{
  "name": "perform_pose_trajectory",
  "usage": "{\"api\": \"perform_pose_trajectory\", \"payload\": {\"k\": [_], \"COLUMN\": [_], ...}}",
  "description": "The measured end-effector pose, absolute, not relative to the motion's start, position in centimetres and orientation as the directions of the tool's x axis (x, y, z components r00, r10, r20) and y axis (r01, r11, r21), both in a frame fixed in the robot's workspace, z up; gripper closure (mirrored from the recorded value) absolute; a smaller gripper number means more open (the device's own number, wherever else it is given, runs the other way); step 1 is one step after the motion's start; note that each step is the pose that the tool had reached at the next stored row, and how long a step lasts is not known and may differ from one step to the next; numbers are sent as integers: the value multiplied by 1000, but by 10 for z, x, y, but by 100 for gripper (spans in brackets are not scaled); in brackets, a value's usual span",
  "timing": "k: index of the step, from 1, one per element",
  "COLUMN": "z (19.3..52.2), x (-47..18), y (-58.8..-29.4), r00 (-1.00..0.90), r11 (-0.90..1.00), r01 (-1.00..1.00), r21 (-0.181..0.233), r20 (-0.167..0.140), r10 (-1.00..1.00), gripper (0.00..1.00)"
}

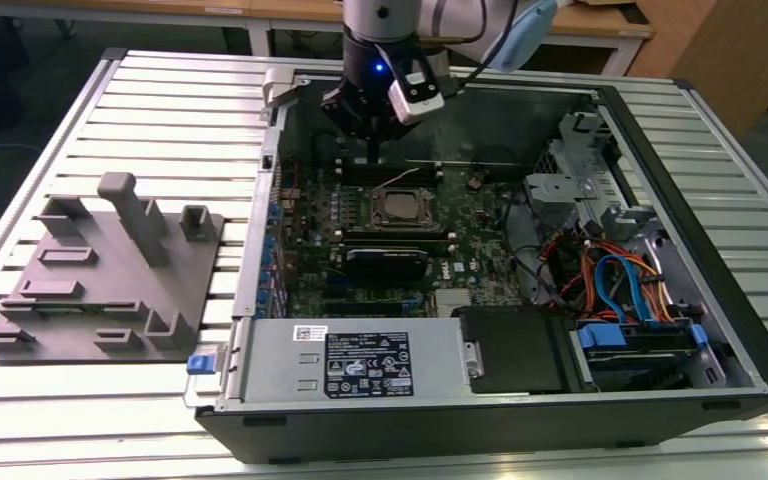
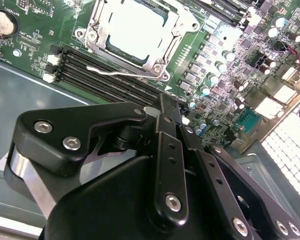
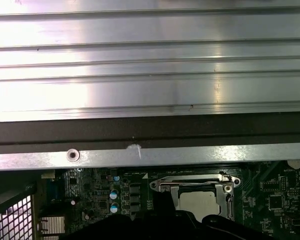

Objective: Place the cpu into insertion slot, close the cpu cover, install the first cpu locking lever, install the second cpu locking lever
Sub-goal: 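Install the first cpu locking lever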

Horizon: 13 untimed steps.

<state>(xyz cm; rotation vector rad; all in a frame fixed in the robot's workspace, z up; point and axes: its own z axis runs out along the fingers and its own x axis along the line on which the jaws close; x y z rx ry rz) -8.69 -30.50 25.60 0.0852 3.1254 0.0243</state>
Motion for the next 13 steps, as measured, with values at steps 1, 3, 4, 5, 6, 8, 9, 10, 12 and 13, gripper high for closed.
{"api": "perform_pose_trajectory", "payload": {"k": [1,3,4,5,6,8,9,10,12,13], "z": [256,256,256,256,256,256,256,256,256,256], "x": [-87,-87,-87,-87,-86,-86,-86,-86,-86,-86], "y": [-305,-305,-305,-305,-305,-305,-305,-305,-305,-305], "r00": [-998,-998,-998,-998,-998,-998,-998,-998,-998,-998], "r11": [998,998,998,998,998,998,998,998,998,998], "r01": [54,54,54,54,54,54,54,54,54,54], "r21": [16,16,16,16,16,16,16,16,16,16], "r20": [-15,-15,-14,-15,-14,-15,-15,-15,-14,-14], "r10": [55,55,55,55,55,55,54,55,55,55], "gripper": [90,90,90,90,90,90,90,90,90,90]}}
